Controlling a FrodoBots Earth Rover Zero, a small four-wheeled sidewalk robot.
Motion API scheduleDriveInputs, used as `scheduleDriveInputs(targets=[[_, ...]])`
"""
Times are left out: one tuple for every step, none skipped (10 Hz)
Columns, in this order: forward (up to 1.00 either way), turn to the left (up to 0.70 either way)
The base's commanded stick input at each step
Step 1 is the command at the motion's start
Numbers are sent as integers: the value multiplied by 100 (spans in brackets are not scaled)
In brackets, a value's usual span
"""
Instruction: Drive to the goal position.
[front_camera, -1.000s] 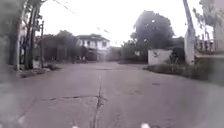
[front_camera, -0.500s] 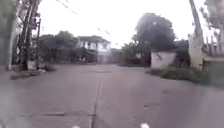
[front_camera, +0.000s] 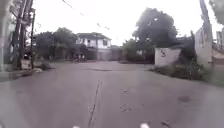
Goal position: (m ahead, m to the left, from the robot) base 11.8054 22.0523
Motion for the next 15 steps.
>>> scheduleDriveInputs(targets=[[100,1],[100,1],[100,1],[100,1],[100,1],[100,1],[100,1],[100,1],[100,1],[100,1],[100,1],[100,1],[100,1],[100,1],[100,1]])
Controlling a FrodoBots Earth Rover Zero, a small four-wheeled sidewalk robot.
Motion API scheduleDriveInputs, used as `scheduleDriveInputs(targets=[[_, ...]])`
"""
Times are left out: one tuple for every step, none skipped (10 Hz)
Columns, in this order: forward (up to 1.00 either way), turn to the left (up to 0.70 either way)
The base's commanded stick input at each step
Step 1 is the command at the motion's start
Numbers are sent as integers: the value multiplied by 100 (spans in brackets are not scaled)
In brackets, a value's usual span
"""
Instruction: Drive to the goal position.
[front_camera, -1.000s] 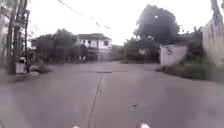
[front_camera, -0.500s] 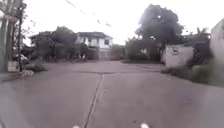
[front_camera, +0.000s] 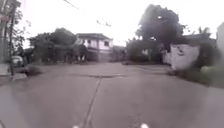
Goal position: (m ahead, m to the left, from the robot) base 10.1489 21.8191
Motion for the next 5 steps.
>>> scheduleDriveInputs(targets=[[100,1],[100,1],[100,8],[100,30],[100,41]])
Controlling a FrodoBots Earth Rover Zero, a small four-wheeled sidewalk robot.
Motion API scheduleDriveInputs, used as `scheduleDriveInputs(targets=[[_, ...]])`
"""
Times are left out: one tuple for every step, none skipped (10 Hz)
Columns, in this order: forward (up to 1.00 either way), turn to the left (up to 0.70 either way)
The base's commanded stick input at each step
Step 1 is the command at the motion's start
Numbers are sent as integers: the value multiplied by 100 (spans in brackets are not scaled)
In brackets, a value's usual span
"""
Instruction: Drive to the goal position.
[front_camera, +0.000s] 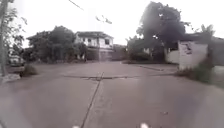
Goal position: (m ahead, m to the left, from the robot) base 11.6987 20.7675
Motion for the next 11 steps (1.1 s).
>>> scheduleDriveInputs(targets=[[100,41],[100,41],[100,18],[100,1],[100,1],[100,1],[100,1],[100,1],[100,1],[100,1],[100,1]])
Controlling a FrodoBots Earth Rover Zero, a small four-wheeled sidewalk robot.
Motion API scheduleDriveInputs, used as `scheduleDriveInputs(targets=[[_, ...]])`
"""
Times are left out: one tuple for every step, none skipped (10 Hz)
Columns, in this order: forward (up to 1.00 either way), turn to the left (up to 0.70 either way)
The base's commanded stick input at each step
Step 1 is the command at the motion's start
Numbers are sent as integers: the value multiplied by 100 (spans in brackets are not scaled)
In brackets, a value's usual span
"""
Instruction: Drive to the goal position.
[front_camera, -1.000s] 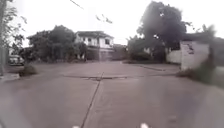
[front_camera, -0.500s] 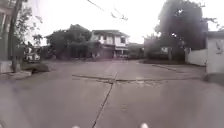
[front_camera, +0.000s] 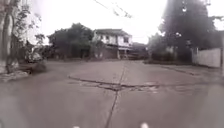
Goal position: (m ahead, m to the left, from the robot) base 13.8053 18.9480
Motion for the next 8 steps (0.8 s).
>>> scheduleDriveInputs(targets=[[100,1],[100,1],[100,1],[100,1],[100,1],[100,1],[100,1],[100,1]])
